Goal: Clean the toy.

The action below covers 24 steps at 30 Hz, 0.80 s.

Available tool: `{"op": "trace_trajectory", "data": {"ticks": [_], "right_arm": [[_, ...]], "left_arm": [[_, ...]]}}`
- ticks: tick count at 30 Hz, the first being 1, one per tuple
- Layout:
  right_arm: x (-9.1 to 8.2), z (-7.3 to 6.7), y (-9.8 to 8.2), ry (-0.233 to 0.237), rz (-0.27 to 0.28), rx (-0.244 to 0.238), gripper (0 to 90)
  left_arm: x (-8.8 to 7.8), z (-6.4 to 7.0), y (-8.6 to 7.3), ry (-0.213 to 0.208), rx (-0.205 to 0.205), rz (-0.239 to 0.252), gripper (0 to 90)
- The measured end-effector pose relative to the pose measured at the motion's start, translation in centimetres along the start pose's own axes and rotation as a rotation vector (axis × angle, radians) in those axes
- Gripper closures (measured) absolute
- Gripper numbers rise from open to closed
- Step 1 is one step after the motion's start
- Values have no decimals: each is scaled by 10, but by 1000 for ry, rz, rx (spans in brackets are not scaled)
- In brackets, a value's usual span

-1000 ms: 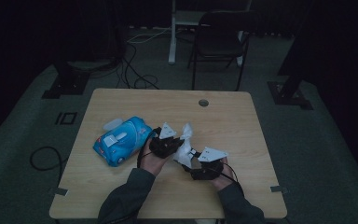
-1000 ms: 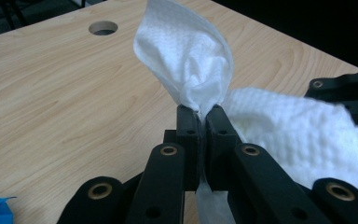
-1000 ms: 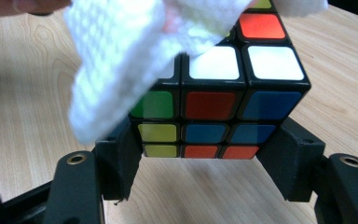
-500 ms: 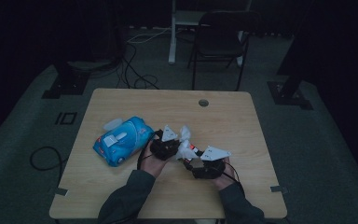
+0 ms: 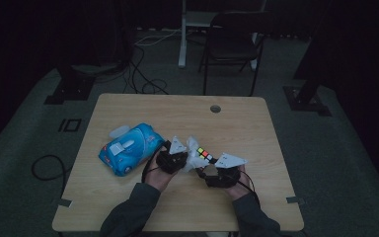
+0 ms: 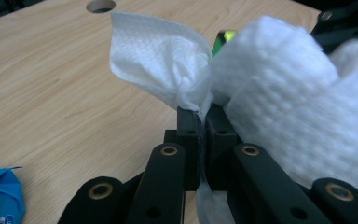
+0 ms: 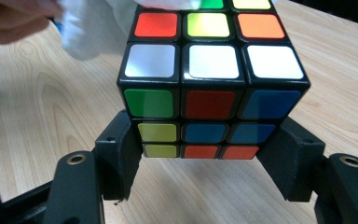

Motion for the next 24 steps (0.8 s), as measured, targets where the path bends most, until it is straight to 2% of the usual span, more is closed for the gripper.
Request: {"op": "trace_trajectory", "data": {"ticks": [3, 7, 9, 14, 18, 24], "right_arm": [[1, -1, -1, 2, -8, -7, 350], [4, -4, -2, 8, -24, -24, 350], [5, -7, -2, 15, -31, -33, 350], [5, -11, -1, 30, -27, -41, 350], [3, -11, 0, 48, -12, -36, 350], [0, -11, 1, 49, 7, -32, 350]], "left_arm": [[-2, 0, 2, 2, 1, 9, 872], [-6, -2, 7, -3, -21, 52, 871], [-5, -2, 9, 1, -22, 57, 871], [0, -5, 10, 4, -30, 60, 871], [5, -5, 9, 16, -26, 43, 872], [9, -4, 4, 22, -19, 19, 873]]}}
Point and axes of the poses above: each handheld gripper's, and its own axes: x roughly forward along the jaws, y roughly out of its top, z roughly to its right, the point moved 3 cm from there along x, roughly forward along the jaws, and after that the axes turned 7 degrees about x, right-handed, at the moved point
